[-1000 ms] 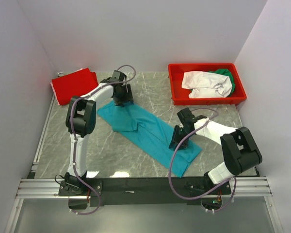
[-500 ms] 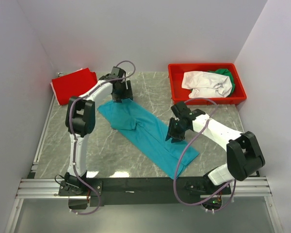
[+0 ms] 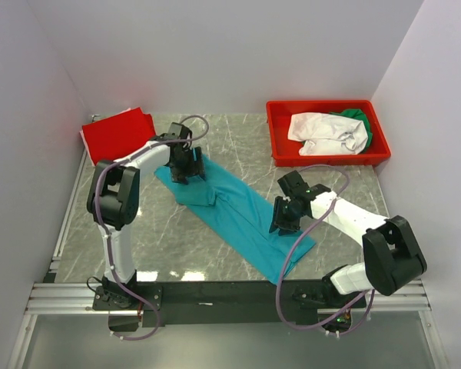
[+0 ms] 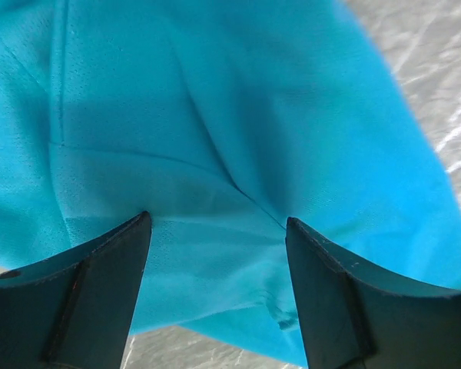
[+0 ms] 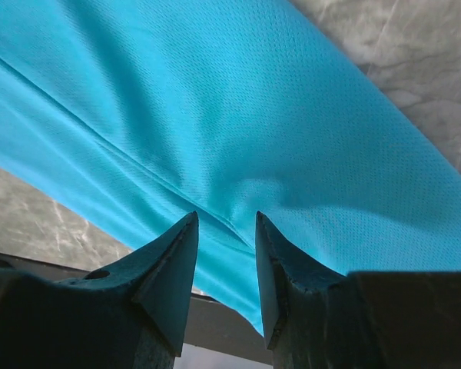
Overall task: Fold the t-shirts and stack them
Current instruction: Fold the tshirt
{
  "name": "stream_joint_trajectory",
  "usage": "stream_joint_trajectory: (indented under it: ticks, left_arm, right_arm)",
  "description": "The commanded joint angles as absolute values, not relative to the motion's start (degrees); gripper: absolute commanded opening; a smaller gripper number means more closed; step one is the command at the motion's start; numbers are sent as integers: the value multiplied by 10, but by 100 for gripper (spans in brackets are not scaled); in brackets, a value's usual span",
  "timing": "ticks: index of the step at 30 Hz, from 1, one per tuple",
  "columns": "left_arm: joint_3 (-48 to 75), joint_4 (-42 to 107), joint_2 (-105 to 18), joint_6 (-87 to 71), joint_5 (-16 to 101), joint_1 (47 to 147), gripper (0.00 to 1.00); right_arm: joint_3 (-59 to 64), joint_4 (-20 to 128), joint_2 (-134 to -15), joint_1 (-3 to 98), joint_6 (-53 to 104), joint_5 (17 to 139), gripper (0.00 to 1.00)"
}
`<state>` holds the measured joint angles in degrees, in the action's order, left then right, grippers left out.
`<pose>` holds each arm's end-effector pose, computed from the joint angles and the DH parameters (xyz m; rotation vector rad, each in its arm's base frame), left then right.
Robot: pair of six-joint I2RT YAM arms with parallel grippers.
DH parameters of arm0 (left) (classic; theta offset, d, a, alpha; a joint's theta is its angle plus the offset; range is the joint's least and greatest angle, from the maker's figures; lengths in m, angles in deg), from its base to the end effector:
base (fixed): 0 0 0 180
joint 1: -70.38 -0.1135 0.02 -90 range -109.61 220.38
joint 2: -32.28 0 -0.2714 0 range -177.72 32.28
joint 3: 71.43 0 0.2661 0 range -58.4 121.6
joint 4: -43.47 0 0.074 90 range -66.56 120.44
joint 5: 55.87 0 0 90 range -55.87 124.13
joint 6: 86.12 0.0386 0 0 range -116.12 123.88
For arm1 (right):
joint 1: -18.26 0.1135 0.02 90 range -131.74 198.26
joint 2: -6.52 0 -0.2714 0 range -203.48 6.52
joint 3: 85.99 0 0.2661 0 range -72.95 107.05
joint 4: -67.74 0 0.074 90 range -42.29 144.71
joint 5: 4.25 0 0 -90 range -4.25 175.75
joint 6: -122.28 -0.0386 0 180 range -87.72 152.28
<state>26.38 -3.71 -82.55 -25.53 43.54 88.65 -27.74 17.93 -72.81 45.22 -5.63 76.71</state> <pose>0.4132 -0.1431 0.1810 -0.2160 2.7505 -0.4630 0.2243 0.1209 0.1786 0.2391 2.8998 0.4568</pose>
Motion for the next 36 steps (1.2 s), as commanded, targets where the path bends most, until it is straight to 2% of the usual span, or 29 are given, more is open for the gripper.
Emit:
stream_joint_trajectory:
  ticks: [1, 10, 16, 24, 29, 36]
  left_arm:
    - [268, -16, -836, -259, 455, 884, 77]
    - [324, -21, -914, -247, 441, 883, 76]
    - [380, -29, -967, -243, 435, 880, 76]
    - [472, -17, -1033, -216, 442, 879, 76]
    - [585, -38, -1089, -196, 440, 879, 76]
    - [657, -10, -1120, -180, 499, 881, 76]
  right_arm:
    - [-291, 217, -730, 449, -57, 751, 43]
    - [-323, 248, -762, 456, -64, 710, 43]
    - [-316, 257, -781, 497, -85, 681, 43]
    - [-259, 278, -827, 545, -120, 651, 43]
    - [-192, 253, -869, 566, -117, 659, 42]
    - [-131, 245, -888, 574, -117, 641, 42]
